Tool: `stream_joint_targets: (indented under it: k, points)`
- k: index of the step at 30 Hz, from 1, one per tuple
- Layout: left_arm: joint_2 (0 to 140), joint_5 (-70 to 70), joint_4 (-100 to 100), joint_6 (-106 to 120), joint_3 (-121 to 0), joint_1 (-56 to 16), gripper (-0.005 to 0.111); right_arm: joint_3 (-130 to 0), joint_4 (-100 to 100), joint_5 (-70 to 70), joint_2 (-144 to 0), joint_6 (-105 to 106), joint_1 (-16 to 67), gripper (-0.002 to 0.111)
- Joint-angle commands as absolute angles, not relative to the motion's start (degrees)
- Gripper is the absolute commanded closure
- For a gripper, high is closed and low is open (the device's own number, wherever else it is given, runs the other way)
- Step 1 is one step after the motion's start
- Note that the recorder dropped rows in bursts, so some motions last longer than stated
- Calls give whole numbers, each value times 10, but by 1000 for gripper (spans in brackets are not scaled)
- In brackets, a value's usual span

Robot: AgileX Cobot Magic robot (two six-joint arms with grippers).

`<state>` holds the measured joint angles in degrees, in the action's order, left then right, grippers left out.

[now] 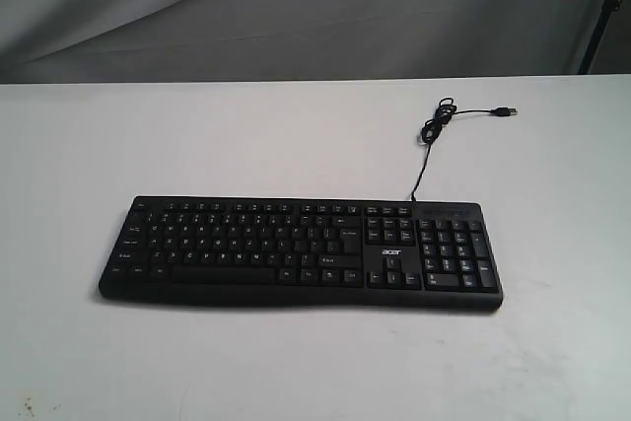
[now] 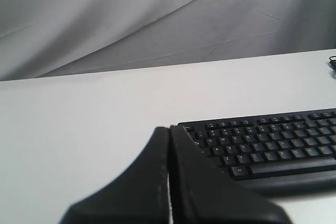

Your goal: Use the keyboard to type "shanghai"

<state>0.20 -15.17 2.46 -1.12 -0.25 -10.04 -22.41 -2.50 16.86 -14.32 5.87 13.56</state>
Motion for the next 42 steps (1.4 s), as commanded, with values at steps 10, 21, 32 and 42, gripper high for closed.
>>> stream_joint_targets:
  k: [10, 21, 32, 42]
  points:
    - [0, -148, 27, -13, 0, -102, 107, -265, 0, 69, -471, -93, 341, 108]
    - [0, -148, 27, -13, 0, -102, 107, -528, 50, 88, -841, -70, 536, 108]
    - [0, -148, 27, -13, 0, -102, 107, -757, 50, 144, -1073, 22, 554, 108]
    - [0, -148, 27, -13, 0, -102, 107, -825, 37, 112, -1178, 32, 552, 108]
